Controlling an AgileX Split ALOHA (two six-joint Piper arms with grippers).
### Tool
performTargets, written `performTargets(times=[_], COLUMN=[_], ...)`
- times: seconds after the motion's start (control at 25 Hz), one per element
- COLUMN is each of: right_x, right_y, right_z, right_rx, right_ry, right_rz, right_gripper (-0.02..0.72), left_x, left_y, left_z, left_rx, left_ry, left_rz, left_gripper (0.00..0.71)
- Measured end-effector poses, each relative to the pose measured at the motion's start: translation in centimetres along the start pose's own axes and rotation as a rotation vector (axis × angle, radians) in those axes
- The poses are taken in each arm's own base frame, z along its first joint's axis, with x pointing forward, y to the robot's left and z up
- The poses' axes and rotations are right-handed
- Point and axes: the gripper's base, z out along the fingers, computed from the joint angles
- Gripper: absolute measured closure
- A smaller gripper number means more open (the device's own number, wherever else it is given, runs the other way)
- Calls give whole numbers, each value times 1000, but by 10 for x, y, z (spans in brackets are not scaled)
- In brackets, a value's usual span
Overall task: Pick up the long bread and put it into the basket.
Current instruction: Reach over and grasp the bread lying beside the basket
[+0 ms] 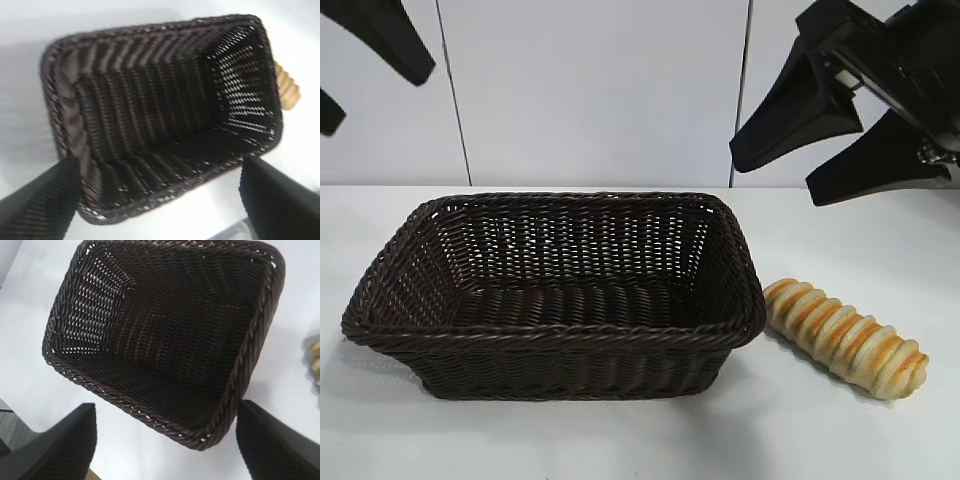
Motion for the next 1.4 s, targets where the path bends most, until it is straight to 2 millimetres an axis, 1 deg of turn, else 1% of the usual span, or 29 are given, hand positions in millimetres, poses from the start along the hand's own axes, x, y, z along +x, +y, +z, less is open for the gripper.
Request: performTargets(times=[0.12,0.2,0.32,0.44,0.52,0.96,1.04,1.24,1.4], right_x=[0,0,0,0,0,1,-3,-23,-39], right_y=[0,0,0,0,0,0,1,2,-4], right_z=[0,0,0,0,0,-1,-2,-1,5], right_rx=[0,0,0,0,-1,6,7,18,63], right_ry=[0,0,0,0,1,18,22,63,132], right_rz=[0,0,0,0,0,-2,-20,-77,-123], right_gripper=[146,146,146,146,146,146,146,146,146], left_x=[-1,-2,-2,1,3,3,3,3,3], left_y=[0,1,3,1,-1,-2,-2,-2,-2], left_z=[0,5,22,41,49,52,52,52,52], left_rx=[4,6,7,11,13,14,14,14,14], left_ry=[-12,-5,38,85,103,108,108,108,108], left_rz=[-4,-13,-14,10,18,24,24,25,24], left_gripper=[86,86,86,86,86,86,86,86,86])
